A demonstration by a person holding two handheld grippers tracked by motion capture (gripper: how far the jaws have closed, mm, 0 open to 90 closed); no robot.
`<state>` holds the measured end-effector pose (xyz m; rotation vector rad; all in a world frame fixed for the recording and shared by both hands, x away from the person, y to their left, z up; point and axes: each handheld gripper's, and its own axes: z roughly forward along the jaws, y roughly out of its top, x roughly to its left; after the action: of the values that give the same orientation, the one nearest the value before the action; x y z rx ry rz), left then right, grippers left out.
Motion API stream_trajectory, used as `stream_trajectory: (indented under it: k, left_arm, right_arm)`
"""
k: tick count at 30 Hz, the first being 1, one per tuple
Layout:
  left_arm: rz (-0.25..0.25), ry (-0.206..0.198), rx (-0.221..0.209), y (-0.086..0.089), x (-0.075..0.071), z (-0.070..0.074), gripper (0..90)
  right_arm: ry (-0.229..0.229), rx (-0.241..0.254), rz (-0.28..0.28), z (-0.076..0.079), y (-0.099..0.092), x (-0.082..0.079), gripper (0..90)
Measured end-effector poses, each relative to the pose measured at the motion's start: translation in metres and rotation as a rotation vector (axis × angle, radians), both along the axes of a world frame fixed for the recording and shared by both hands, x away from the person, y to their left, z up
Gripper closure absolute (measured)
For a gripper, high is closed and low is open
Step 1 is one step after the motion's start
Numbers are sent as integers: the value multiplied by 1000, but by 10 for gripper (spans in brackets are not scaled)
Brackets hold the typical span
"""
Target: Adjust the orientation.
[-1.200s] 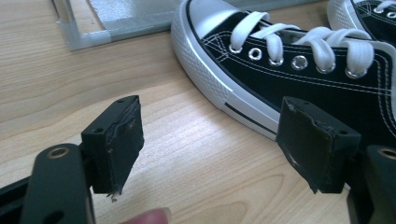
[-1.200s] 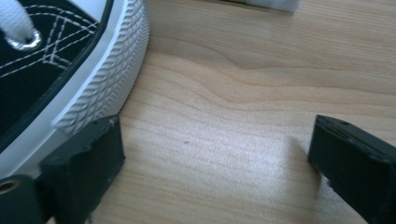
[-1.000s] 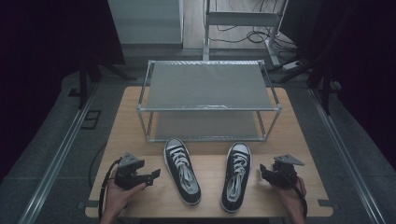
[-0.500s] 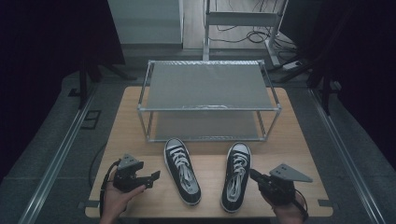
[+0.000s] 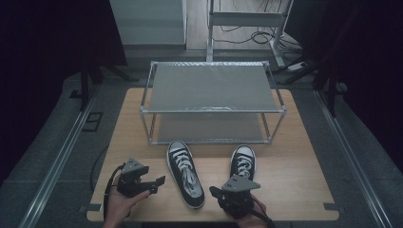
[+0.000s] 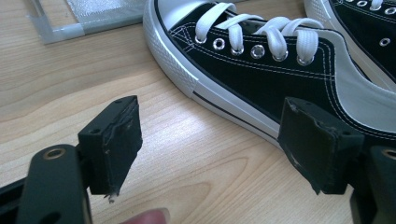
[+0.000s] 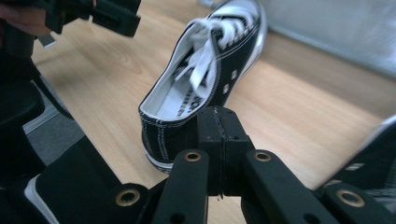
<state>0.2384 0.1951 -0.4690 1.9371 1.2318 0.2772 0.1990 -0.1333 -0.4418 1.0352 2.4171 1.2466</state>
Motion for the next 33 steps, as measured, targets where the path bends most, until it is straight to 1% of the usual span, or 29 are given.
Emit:
stream_trajectory:
  k: [1,5,8,11,14,15,18,22,25,26,28,29,32,33]
  left_arm:
    - [2,2,1,0,0,0,217]
    - [0,4,3,-1,1,-1,218]
    - [-5,2,5,-2,0,0,217]
    - [-6,3,5,-2,0,0,217]
    - [-4,3,5,-2,0,-1,218]
    - [-5,4,5,-2,0,-1,218]
    - [-5,6,7,-2,0,0,217]
    - [-5,4,4,-2,-1,0,217]
    - [-3,3,1,-2,-1,1,217]
    - [-3,4,1,-1,-1,1,217]
    - [-4,5,0,-1,-1,1,217]
    - [-5,4,-2,-1,-1,1,217]
    - [-5,5,-3,-1,-1,2,218]
    - [-5,4,-3,-1,-1,2,217]
  right_arm:
    - [8,-3,-1,-2,2,0,900]
    - [16,-31,13,-9,11,-2,900]
    - [27,-61,27,-14,19,-4,900]
    - [27,-92,24,-18,25,-5,900]
    - [28,-94,21,-21,28,-6,900]
    - [26,-96,20,-21,28,-6,900]
    - [-10,-128,25,-21,34,-12,900]
    - [-5,-120,54,-23,42,-17,900]
    - [-27,-122,66,-25,50,-22,900]
    - [-27,-117,73,-26,53,-23,900]
    - [-47,-111,76,-28,59,-27,900]
    - [-49,-107,83,-28,61,-28,900]
    - [-37,-79,103,-30,67,-28,899]
    - [-40,-69,104,-31,70,-28,899]
